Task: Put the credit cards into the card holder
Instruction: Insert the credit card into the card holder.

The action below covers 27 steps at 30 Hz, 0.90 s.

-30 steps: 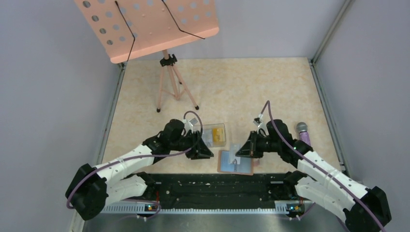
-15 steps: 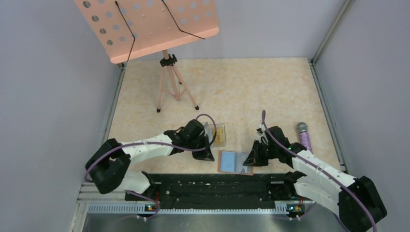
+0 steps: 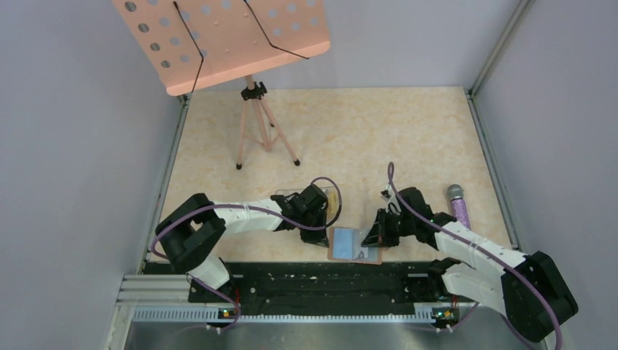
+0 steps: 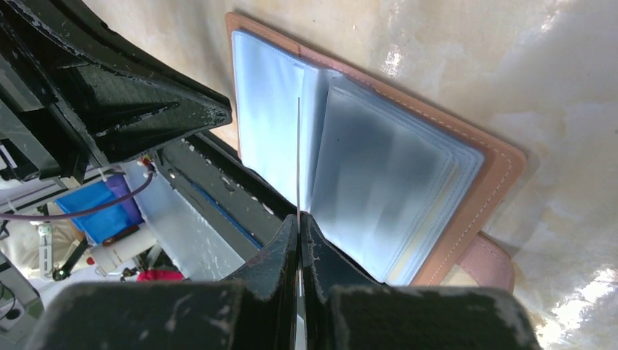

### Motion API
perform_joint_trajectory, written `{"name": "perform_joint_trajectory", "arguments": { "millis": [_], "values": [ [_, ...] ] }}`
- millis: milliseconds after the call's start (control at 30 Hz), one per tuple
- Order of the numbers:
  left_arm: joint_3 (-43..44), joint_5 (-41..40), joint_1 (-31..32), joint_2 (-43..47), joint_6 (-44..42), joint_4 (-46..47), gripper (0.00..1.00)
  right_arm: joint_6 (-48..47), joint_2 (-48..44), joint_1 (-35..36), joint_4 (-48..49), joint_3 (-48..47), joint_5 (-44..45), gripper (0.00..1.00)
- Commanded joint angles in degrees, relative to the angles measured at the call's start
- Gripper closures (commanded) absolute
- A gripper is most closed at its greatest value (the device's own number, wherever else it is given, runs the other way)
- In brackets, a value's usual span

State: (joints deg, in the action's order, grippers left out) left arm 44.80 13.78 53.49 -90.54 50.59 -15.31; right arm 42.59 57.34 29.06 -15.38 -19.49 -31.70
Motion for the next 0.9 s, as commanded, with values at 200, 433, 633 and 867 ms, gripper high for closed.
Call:
{"name": "perform_joint_trajectory", "arguments": {
  "millis": [200,433,633,867],
  "values": [
    [1.6,-2.0,0.7,-2.7,-1.3,-2.9,1.0,-0.4,4.2,-0.6,6.6,1.6,-1.9,1.0],
    [2.1,-1.8,1.5,-3.6,-1.2,-3.3,1.0,-0.4,8.6,-0.5,9.3,2.7,-2.2,1.0],
    [3.0,-1.8,1.9,-4.5,-1.8,-4.2,1.0,0.1,8.5,-0.6,12.5,2.2,-4.0,1.0],
    [3.8,-2.3,2.3,-5.6,-2.7,-5.7,1.0,-2.0,10.1,-0.5,14.0,0.5,-5.4,1.0]
  ]
}}
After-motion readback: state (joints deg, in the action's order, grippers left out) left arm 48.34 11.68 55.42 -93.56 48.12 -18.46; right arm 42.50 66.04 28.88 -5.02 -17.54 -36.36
